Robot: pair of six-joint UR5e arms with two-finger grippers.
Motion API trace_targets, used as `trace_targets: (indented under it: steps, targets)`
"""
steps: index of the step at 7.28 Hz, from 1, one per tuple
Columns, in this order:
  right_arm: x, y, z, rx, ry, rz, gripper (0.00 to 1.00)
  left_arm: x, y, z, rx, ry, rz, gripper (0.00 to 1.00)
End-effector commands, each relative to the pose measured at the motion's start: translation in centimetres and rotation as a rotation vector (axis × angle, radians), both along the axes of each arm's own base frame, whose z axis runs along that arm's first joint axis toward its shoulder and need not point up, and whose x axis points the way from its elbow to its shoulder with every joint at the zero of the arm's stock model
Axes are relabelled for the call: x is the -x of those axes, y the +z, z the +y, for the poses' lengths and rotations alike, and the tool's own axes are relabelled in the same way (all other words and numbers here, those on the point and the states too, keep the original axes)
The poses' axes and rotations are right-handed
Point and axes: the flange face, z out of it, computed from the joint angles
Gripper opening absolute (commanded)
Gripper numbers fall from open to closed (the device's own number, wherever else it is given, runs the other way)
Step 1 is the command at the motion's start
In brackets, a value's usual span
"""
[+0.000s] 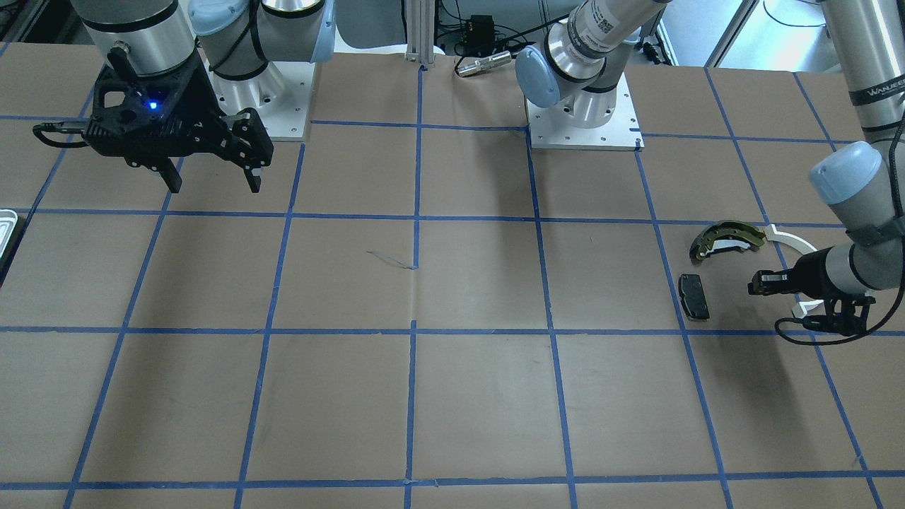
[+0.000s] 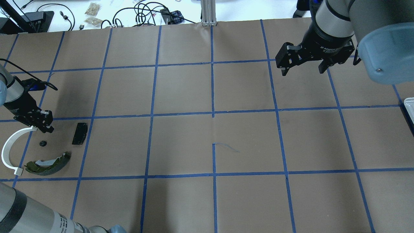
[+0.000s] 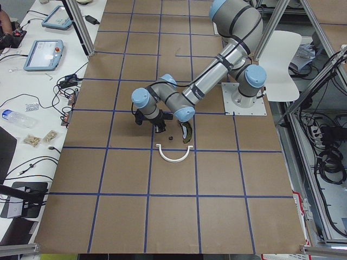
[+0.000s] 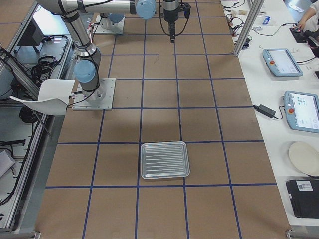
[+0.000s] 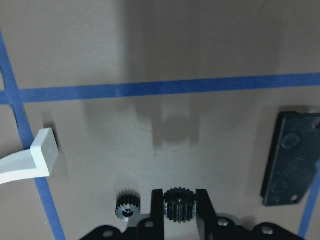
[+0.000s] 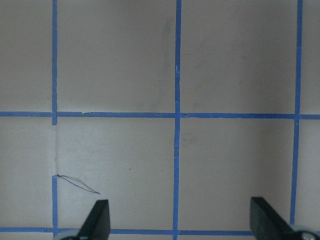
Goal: Place bearing gear from tray to pile
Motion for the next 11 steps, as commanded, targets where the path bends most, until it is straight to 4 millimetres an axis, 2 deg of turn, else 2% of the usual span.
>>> trace_targets:
  steps: [1, 5, 6, 7, 8, 9, 10, 11]
  targets:
    - [0.0, 0.0, 0.0, 0.002, 0.000, -0.001, 1.00, 0.0, -1.2, 0.9, -0.010, 0.007, 0.005, 0.00]
    - [0.0, 0.0, 0.0, 0.000, 0.001, 0.000, 1.00, -1.1, -1.5, 1.4, -0.022, 0.008, -0.021, 0.00]
    - [0.0, 0.0, 0.0, 0.000, 0.004, 0.002, 1.00, -1.0, -1.7, 1.5, -0.026, 0.007, -0.018, 0.15]
    - [0.0, 0.0, 0.0, 0.002, 0.004, 0.002, 1.00, -1.2, -1.6, 1.4, -0.024, 0.007, -0.023, 0.26]
    - [0.0, 0.0, 0.0, -0.001, 0.004, 0.002, 1.00, -1.1, -1.7, 1.5, -0.027, 0.006, -0.020, 0.46]
    - [0.0, 0.0, 0.0, -0.001, 0.004, 0.002, 1.00, -1.1, -1.5, 1.4, -0.026, 0.007, -0.023, 0.59]
    - [0.0, -0.1, 0.0, -0.004, 0.003, 0.001, 1.00, -1.3, -1.0, 1.2, -0.025, 0.007, -0.024, 0.71]
    - [-0.1, -0.1, 0.1, -0.006, -0.002, -0.001, 1.00, -1.0, -0.2, 1.3, -0.016, 0.008, -0.031, 0.74]
